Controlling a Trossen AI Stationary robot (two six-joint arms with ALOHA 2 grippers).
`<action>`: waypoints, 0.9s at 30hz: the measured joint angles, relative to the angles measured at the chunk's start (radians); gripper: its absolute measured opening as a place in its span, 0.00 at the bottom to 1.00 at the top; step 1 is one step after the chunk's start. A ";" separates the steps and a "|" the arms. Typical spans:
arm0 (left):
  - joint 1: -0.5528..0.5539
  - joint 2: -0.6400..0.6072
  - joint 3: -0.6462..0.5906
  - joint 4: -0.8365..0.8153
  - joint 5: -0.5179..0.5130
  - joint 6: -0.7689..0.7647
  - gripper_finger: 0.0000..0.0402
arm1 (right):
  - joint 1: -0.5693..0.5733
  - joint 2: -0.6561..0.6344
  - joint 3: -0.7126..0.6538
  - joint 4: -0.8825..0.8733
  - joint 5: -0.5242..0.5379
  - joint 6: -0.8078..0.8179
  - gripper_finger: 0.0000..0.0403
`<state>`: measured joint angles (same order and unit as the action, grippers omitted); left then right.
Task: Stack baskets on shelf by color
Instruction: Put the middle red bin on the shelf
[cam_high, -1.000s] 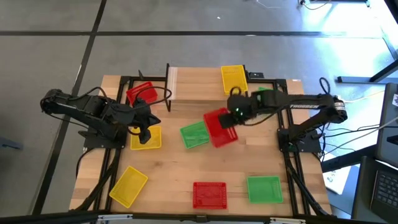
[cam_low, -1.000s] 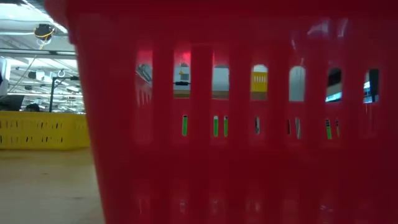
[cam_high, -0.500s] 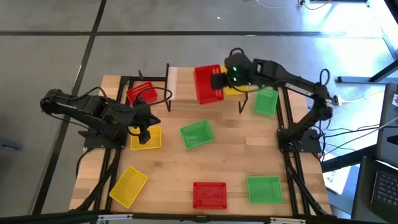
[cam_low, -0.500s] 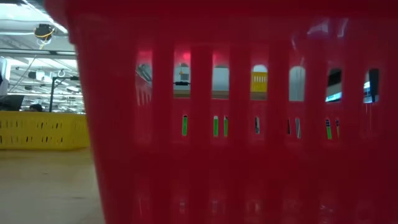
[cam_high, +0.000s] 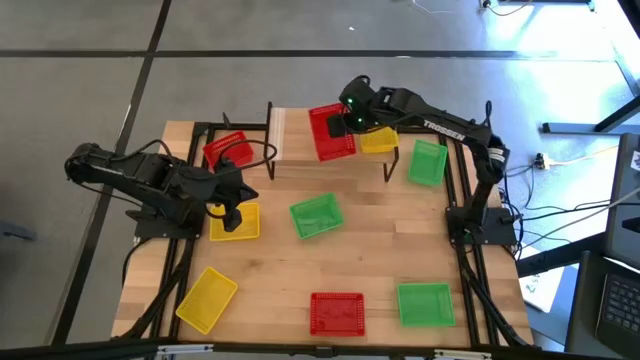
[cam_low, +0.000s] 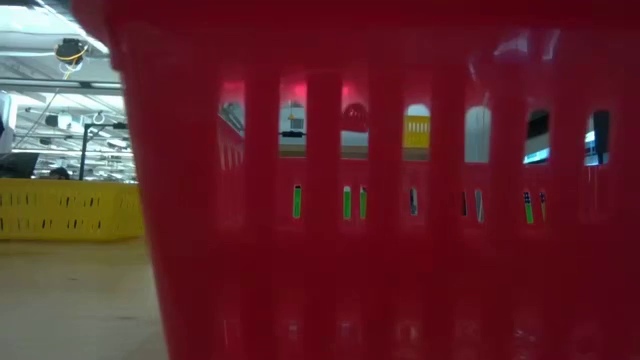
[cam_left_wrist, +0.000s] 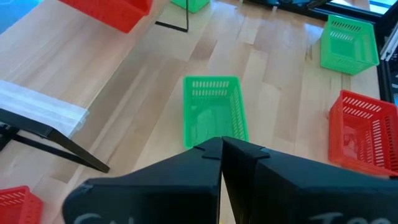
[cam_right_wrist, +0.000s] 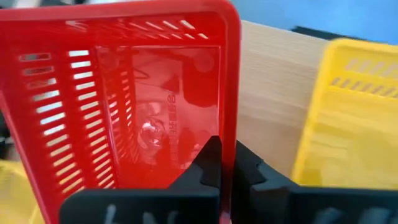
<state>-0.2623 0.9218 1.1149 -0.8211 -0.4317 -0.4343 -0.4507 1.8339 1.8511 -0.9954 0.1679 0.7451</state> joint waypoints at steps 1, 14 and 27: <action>0.000 0.000 0.000 -0.001 0.003 0.000 0.00 | -0.005 0.006 0.000 -0.009 0.003 0.004 0.00; 0.000 0.000 0.000 -0.002 0.012 0.000 0.00 | -0.035 0.032 -0.002 -0.017 0.007 -0.016 0.04; 0.000 0.000 0.000 -0.022 0.012 0.001 0.00 | -0.038 0.032 -0.003 0.080 0.046 -0.022 0.13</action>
<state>-0.2620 0.9218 1.1149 -0.8427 -0.4198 -0.4337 -0.4889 1.8663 1.8485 -0.9153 0.2135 0.7226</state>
